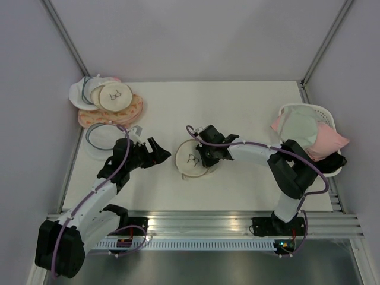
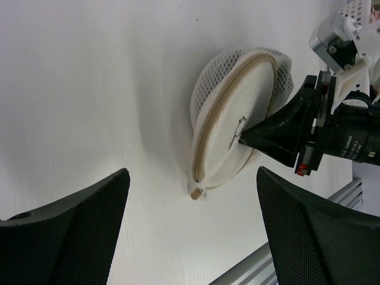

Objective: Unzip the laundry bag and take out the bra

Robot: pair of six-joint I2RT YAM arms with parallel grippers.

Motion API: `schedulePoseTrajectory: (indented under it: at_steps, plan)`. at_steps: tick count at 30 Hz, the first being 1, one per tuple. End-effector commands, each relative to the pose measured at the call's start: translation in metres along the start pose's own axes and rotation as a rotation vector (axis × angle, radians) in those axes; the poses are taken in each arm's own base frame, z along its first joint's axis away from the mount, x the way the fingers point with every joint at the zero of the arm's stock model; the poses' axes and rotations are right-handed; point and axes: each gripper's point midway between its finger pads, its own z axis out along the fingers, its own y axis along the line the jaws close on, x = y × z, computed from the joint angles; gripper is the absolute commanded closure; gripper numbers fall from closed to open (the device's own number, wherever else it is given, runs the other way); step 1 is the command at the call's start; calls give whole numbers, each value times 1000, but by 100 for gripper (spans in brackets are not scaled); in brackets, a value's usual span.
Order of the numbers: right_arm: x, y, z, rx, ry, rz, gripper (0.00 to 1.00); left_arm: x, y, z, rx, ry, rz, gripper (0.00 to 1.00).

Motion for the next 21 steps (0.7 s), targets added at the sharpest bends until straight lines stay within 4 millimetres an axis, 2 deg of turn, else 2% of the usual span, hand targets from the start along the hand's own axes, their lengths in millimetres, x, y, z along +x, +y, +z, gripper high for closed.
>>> schedulePoseTrajectory:
  at_steps: [1,3,7,11,13,15,16,18,19,21]
  plan:
    - [38,-9,-19,19,112,-58,100,-22,-37,11,177,-33,183,10]
    - [38,-5,-20,-4,109,-64,100,-16,-49,16,272,-23,214,12]
    - [33,0,-18,-25,93,-68,100,22,-67,19,386,85,309,12]
    - [23,4,-16,-43,68,-52,100,52,-65,23,372,190,319,12]
    - [17,4,-16,-34,50,-48,100,66,-55,27,301,225,333,12]
    - [14,3,-17,-24,43,-47,100,70,-44,29,226,225,333,13]
    - [12,3,-18,-25,36,-45,99,68,-31,32,153,204,328,13]
    - [11,3,-19,-20,31,-44,100,67,-22,31,97,178,326,13]
    - [9,3,-20,-22,24,-46,100,64,-11,32,40,145,315,13]
    - [9,4,-20,-27,23,-39,100,57,-14,30,31,89,313,13]
